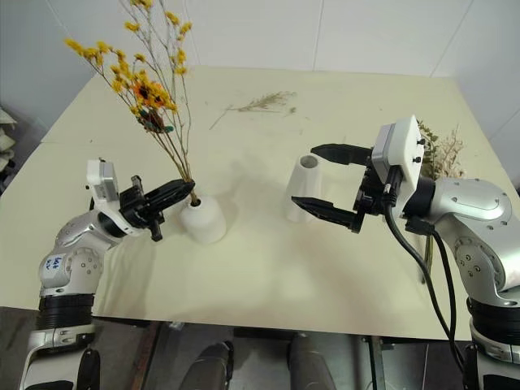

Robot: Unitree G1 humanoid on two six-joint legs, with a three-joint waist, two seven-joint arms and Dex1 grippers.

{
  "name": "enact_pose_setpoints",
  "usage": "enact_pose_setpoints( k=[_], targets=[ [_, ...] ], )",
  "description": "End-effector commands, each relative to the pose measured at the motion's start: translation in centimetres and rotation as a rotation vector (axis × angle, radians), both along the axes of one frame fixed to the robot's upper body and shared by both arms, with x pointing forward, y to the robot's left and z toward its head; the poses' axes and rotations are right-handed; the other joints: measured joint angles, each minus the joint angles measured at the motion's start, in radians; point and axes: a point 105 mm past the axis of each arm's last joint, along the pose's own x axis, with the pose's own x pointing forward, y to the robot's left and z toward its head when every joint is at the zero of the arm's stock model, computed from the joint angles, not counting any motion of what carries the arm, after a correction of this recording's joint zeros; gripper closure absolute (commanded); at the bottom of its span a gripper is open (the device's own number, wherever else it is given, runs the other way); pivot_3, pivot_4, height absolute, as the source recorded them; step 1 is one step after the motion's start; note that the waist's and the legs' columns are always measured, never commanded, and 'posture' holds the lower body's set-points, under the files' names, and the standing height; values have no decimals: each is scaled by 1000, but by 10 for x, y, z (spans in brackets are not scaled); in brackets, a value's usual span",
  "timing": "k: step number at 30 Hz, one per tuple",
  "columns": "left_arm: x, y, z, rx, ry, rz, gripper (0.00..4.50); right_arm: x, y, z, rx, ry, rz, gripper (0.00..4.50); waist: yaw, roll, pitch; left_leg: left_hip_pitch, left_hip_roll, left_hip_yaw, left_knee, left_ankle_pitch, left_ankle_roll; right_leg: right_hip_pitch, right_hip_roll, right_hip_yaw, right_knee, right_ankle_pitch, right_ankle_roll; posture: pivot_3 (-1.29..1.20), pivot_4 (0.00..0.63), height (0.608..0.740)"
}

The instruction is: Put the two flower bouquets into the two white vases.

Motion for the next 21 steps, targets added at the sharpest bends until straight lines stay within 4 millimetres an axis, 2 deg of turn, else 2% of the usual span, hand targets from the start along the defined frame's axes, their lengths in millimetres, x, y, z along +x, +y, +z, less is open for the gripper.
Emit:
enact_pose_setpoints(
  k=[1, 4, 10, 13, 17, 21],
  targets=[
    [-2, -1, -1, 13, -18, 8, 3771, -8, 0, 9, 13, -53, 10, 0, 3, 0, 0, 0, 0, 0, 0, 0, 0, 0, 0, 0, 0, 0, 0, 0, 150, 740],
    [-3, -2, -1, 4, -26, 10, 2929, -7, 0, 9, 14, -53, 7, 0, 7, 0, 0, 0, 0, 0, 0, 0, 0, 0, 0, 0, 0, 0, 0, 0, 150, 740],
    [-7, 8, 2, 26, -43, 50, 974, -8, 0, 8, 17, -52, 6, 0, 7, 0, 0, 0, 0, 0, 0, 0, 0, 0, 0, 0, 0, 0, 0, 0, 150, 740],
    [-13, 19, -4, 119, -28, 56, 53, -7, 0, 7, 19, -51, 4, 0, 4, 0, 0, 0, 0, 0, -1, 0, 0, 0, 0, 0, -1, 0, 0, 0, 150, 740],
    [-26, 29, -9, 234, 4, -1, 21, -5, -4, 7, 12, -50, -12, 0, 5, 0, 0, 0, 1, 0, -3, 0, 0, 0, 0, 0, -1, 0, 0, 0, 150, 740],
    [-38, 38, 18, 314, 8, -114, 21, 4, -25, 15, 8, -16, -107, 0, 10, 0, 0, 0, 1, 0, -3, 0, 0, 0, 0, 0, -2, 0, 0, 0, 150, 740]
  ],
)
